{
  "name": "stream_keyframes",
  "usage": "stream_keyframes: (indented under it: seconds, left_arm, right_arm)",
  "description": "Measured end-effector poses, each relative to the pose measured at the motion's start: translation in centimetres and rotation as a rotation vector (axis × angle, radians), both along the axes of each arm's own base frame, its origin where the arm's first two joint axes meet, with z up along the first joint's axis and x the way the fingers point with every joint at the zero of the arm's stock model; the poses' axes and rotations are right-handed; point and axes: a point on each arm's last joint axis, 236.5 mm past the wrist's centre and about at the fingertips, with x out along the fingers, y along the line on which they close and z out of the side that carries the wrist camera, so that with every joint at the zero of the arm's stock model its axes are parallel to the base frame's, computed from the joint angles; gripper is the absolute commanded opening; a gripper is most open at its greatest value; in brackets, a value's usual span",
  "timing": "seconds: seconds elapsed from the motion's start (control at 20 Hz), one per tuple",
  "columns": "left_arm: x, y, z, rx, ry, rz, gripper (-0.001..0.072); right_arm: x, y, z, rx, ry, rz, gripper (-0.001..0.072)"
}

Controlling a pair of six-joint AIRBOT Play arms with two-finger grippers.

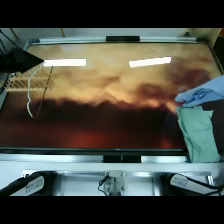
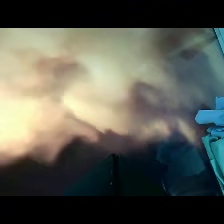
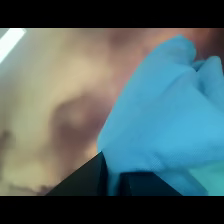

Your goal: Fold the shirts.

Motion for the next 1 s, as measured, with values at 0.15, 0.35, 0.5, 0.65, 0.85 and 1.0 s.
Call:
stream_keyframes:
  seconds: [0.15,0.35,0.5,0.65,0.85,1.0]
  left_arm:
    - [0.0,-0.1,0.0,0.012,-0.011,-0.01,0.0037]
    - [-0.1,-0.5,0.0,0.029,-0.027,-0.035,0.0037]
    - [-0.2,-0.8,0.0,0.038,-0.035,-0.049,0.0037]
    - [-0.2,-0.9,0.0,0.042,-0.04,-0.055,0.0037]
    - [-0.3,-1.0,0.0,0.044,-0.042,-0.058,0.0037]
    - [-0.2,-1.0,0.0,0.045,-0.043,-0.058,0.0037]
  right_arm:
    - [-4.2,-0.7,-0.8,-0.016,0.141,-0.051,0.007]
    - [-9.4,-1.9,-2.9,-0.05,0.356,-0.115,0.007]
    - [-11.7,-2.5,-4.7,-0.061,0.463,-0.142,0.007]
    - [-14.1,-2.7,-7.6,-0.058,0.586,-0.15,0.007]
    - [-19.2,-3.0,-11.7,-0.063,0.829,-0.152,0.0078]
    - [-22.5,-2.6,-14.6,-0.053,0.98,-0.143,0.0184]
